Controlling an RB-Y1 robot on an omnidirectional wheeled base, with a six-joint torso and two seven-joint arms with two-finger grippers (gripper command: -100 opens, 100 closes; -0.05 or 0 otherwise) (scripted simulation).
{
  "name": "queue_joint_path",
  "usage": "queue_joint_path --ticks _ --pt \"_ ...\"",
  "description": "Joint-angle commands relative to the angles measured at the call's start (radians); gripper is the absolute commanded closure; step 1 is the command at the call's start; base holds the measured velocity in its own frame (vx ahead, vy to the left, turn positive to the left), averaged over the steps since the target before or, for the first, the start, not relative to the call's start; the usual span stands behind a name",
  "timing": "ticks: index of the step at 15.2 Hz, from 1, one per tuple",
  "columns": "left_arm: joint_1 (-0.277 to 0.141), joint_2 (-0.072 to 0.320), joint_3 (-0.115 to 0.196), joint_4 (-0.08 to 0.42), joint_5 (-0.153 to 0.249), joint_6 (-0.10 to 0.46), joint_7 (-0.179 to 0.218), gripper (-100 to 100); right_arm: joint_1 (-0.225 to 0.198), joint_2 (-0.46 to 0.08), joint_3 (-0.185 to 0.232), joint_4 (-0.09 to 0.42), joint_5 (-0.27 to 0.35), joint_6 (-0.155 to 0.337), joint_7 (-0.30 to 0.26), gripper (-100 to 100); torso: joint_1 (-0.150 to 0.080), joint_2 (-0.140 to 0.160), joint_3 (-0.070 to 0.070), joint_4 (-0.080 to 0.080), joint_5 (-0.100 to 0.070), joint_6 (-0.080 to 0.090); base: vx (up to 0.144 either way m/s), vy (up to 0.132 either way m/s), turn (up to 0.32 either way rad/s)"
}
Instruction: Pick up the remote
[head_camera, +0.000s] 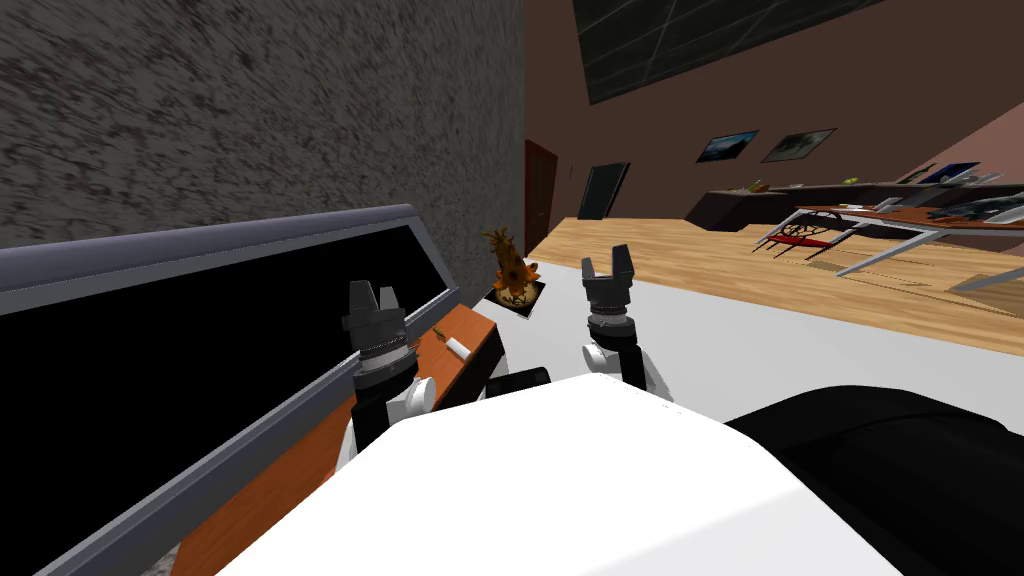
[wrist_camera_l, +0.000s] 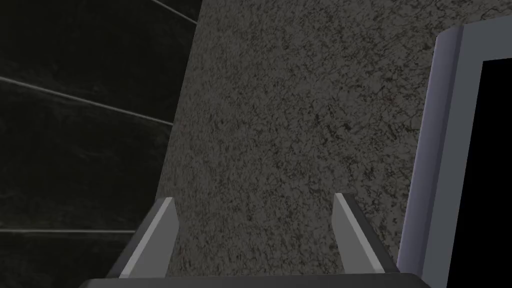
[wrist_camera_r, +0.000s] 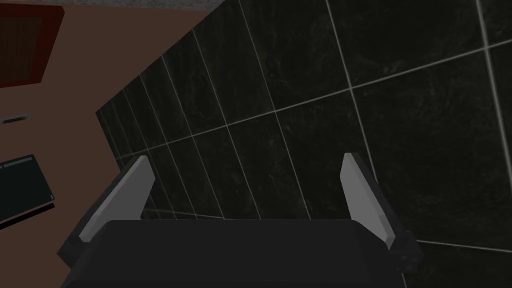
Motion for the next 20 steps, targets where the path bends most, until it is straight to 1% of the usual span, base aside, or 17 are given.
queue_joint_path --ticks 1,3,4,7,8,10,12,13,14,15,16,17,18,19,20 --pt "-0.002 0.034 -0.001 0.010 0.007 0.010 -0.006 -100 0.000 0.000 0.000 0.000 0.000 0.000 0.000 0 0.000 0.000 0.000 0.000 0.000 0.000 0.000 0.000 0.000" --pt "-0.006 0.082 -0.002 0.033 0.023 0.034 -0.020 -100 0.000 0.000 0.000 0.000 0.000 0.000 0.000 0 0.000 -0.001 0.000 0.000 0.000 0.000 0.015 -0.014 -0.014" --pt "-0.006 0.084 -0.002 0.033 0.023 0.034 -0.020 -100 0.000 0.000 0.000 0.000 0.000 0.000 0.000 0 0.000 -0.001 -0.001 0.000 0.000 0.000 0.020 -0.013 -0.015" --pt "-0.019 0.160 -0.004 0.091 0.063 0.094 -0.055 -100 0.000 0.000 0.000 0.000 0.000 0.000 0.000 0 -0.001 -0.002 -0.001 -0.001 0.000 0.000 0.034 -0.016 -0.024" --pt "-0.019 0.162 -0.004 0.091 0.063 0.094 -0.055 -100 0.000 0.000 0.000 0.000 0.000 0.000 0.000 0 -0.001 -0.003 -0.002 -0.001 0.000 0.000 0.042 -0.014 -0.028" --pt "-0.030 0.214 -0.004 0.143 0.099 0.143 -0.087 -100 0.000 0.000 0.000 0.000 0.000 0.000 0.000 0 0.000 -0.003 -0.002 -0.001 0.000 0.000 0.041 -0.014 -0.034" --pt "-0.030 0.214 -0.004 0.143 0.099 0.149 -0.087 -100 0.000 0.000 0.000 0.000 0.000 0.000 0.000 0 0.000 -0.003 -0.002 -0.001 0.000 0.000 0.032 -0.010 -0.020" --pt "-0.037 0.240 -0.004 0.173 0.120 0.181 -0.105 -100 0.000 0.000 0.000 0.000 0.000 0.000 0.000 0 0.000 -0.003 -0.002 -0.001 0.000 0.000 0.020 -0.010 -0.028" --pt "-0.037 0.240 -0.004 0.173 0.120 0.181 -0.105 -100 0.000 0.000 0.000 0.000 0.000 0.000 0.000 0 -0.001 -0.002 -0.001 -0.001 0.000 0.000 0.017 -0.009 -0.027" --pt "-0.044 0.266 -0.004 0.205 0.142 0.214 -0.125 -100 0.000 0.000 0.000 0.000 0.000 0.000 0.000 0 0.000 -0.002 -0.001 -0.001 0.000 0.000 0.020 -0.008 -0.039" --pt "-0.044 0.266 -0.004 0.205 0.142 0.215 -0.125 -100 0.000 0.000 0.000 0.000 0.000 0.000 0.000 0 0.000 -0.002 -0.001 -0.001 0.000 0.000 0.019 -0.007 -0.031" --pt "-0.052 0.291 -0.004 0.239 0.165 0.242 -0.146 -100 0.000 0.000 0.000 0.000 0.000 0.000 0.000 0 0.000 -0.002 -0.001 0.000 0.000 0.000 0.024 -0.012 -0.048" --pt "-0.052 0.291 -0.004 0.239 0.165 0.251 -0.146 -100 0.000 0.000 0.000 0.000 0.000 0.000 0.000 0 0.000 -0.002 -0.001 0.000 0.000 0.000 0.027 -0.012 -0.041" --pt "-0.060 0.316 -0.004 0.274 0.191 0.284 -0.168 -100 0.000 0.000 0.000 0.000 0.000 0.000 0.000 0 0.000 -0.002 -0.001 -0.001 0.000 0.000 0.031 -0.016 -0.050" --pt "-0.060 0.316 -0.004 0.274 0.191 0.289 -0.168 -100 0.000 0.000 0.000 0.000 0.000 0.000 0.000 0 -0.001 -0.002 -0.001 -0.001 0.000 0.000 0.028 -0.013 -0.038"
